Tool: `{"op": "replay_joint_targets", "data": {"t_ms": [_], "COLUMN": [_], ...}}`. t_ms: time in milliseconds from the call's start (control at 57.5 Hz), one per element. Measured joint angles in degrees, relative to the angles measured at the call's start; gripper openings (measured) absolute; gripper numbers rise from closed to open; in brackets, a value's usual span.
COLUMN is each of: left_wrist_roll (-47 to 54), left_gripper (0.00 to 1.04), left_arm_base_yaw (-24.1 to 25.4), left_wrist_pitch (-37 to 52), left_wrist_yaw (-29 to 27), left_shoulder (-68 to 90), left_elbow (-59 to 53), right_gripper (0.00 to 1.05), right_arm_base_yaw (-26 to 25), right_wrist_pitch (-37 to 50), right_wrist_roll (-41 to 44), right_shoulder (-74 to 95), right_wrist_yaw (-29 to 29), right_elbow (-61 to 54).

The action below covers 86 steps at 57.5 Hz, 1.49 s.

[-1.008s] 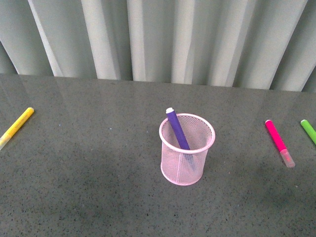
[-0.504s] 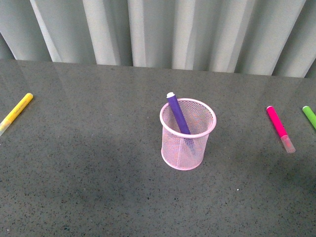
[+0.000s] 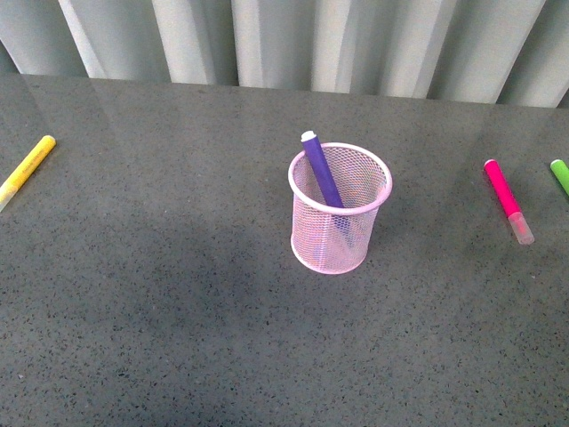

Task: Insert purple and pink pens into pink cup

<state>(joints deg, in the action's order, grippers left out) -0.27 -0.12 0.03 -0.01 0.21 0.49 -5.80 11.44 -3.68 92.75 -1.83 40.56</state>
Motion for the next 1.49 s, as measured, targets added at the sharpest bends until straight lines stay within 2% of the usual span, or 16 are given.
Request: {"op": "replay_joint_targets", "data": {"t_ms": [382, 626, 973, 1494], "left_wrist_roll": [0.00, 0.00, 0.00, 0.00], "left_gripper": [0.98, 0.98, 0.98, 0.98], "left_arm_base_yaw": [0.00, 0.00, 0.00, 0.00], "left_wrist_pitch": [0.00, 0.00, 0.00, 0.00], "left_wrist_yaw": [-0.02, -0.02, 0.00, -0.02], "left_shoulder": [0.00, 0.00, 0.00, 0.00], "left_elbow": [0.00, 0.00, 0.00, 0.00], "right_gripper": [0.98, 0.98, 0.98, 0.98], "right_arm_base_yaw": [1.92, 4.28, 8.37, 7.43], "right_wrist_pitch": [-7.41, -9.84, -10.16, -12.31], "right_wrist_roll": [0.26, 0.20, -3.48, -2.99], "right_shoulder": [15.87, 22.43, 32.46, 36.83], "right_wrist_yaw": [2.21, 3.56, 4.15, 2.78], "right_elbow": [16.46, 23.15, 28.39, 33.03]}}
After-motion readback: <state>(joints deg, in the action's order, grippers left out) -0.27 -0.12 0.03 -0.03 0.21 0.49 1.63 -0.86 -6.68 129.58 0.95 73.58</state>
